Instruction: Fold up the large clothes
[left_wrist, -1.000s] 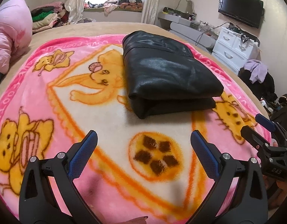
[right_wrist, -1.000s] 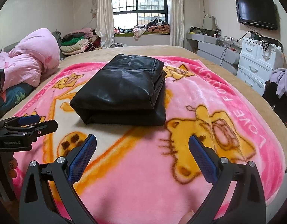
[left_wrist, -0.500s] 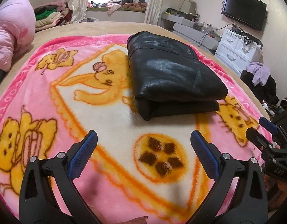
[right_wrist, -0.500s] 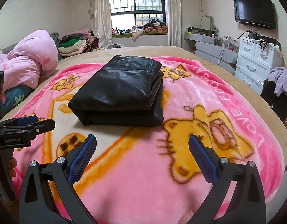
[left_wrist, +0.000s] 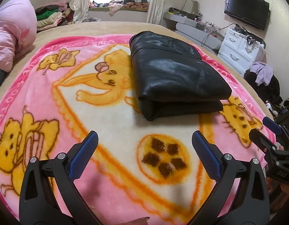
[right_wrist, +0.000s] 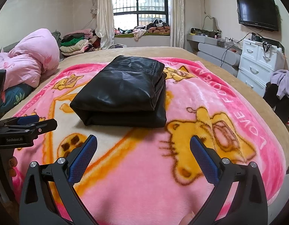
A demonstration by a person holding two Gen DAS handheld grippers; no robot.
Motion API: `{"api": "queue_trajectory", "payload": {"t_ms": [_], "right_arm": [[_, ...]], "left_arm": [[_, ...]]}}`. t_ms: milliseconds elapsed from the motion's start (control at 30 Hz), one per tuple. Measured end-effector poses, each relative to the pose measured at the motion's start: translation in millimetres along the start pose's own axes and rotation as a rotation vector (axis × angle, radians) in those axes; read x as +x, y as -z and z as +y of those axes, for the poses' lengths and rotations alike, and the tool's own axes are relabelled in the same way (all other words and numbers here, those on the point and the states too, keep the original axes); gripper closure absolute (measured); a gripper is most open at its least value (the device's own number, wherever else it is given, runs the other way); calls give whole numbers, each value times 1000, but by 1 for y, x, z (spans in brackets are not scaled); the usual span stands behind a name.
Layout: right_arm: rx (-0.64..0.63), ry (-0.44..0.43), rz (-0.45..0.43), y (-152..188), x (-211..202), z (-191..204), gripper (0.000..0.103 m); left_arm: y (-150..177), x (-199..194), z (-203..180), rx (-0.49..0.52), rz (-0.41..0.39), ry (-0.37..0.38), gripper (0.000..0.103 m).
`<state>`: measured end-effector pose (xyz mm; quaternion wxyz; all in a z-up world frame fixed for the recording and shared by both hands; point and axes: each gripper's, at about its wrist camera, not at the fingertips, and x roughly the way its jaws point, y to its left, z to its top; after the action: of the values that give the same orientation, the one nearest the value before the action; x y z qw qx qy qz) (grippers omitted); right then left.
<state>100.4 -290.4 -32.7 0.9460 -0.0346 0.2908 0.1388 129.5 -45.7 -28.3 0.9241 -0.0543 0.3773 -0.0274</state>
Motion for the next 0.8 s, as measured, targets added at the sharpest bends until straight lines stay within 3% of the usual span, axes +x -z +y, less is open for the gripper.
{"api": "queue_trajectory", "payload": {"t_ms": [800], "right_arm": [[-10, 0, 8, -1, 1, 1, 5]], "left_arm": [[2, -1, 1, 3, 6, 10, 9]]}}
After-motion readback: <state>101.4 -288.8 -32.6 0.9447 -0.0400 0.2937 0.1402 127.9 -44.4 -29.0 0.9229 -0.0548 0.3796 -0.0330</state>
